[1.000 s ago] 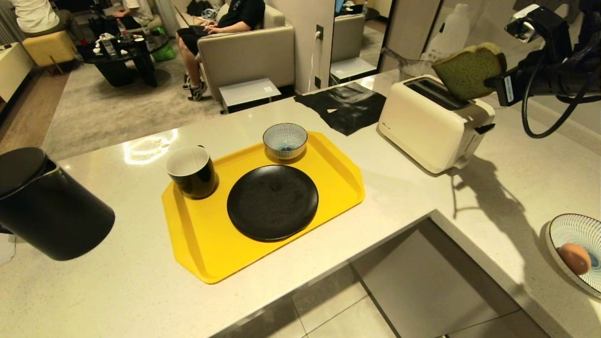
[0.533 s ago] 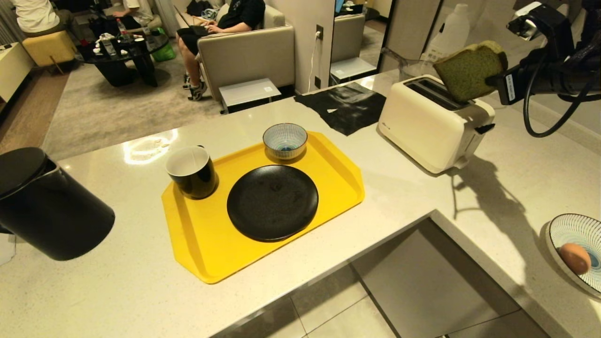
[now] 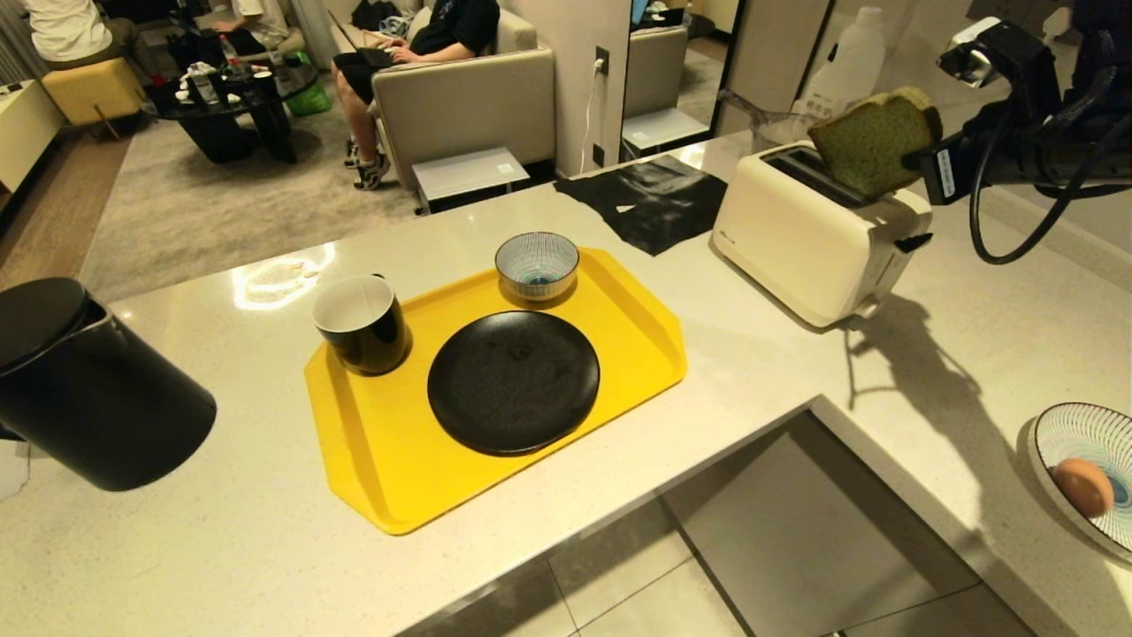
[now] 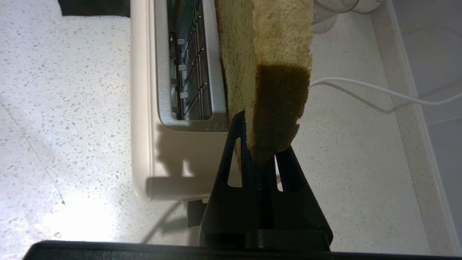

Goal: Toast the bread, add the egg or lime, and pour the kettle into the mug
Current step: Put the bread slices in the toaster

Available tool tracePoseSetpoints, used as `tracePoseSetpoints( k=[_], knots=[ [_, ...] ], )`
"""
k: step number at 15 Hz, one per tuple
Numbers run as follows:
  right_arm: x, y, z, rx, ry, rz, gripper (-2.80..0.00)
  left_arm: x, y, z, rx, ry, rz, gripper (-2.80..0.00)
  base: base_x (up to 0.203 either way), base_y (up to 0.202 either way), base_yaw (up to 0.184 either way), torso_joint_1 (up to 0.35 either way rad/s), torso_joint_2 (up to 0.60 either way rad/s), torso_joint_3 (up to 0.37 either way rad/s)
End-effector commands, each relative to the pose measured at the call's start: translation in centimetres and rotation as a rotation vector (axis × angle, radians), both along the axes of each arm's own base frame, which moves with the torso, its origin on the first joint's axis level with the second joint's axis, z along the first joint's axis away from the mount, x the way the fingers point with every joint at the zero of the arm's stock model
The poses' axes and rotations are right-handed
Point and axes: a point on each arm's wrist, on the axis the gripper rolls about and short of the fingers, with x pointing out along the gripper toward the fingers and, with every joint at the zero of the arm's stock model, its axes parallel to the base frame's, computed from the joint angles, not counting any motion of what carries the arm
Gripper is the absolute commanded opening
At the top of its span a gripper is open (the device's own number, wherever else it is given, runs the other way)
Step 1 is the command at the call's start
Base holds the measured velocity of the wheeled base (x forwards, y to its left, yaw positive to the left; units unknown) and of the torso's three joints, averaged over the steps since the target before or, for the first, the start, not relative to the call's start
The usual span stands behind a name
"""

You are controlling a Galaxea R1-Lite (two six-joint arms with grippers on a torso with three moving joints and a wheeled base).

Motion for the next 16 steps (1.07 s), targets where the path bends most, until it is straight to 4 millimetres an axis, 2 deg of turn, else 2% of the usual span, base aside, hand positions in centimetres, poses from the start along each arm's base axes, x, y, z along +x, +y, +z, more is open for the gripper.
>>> tracePoseSetpoints(
  k=[1, 16],
  knots=[
    [0.37, -0.06, -0.37, -0.002, 0.010, -0.001, -2.80, 0.01, 0.00, -0.01, 0.000, 0.002, 0.000, -2.80, 0.000, 0.000, 0.000, 0.000, 0.00, 0.000],
    [0.50, -0.11, -0.30, -0.003, -0.005, 0.002, -2.80, 0.01, 0.00, 0.00, 0.000, 0.001, 0.000, -2.80, 0.000, 0.000, 0.000, 0.000, 0.00, 0.000]
  ],
)
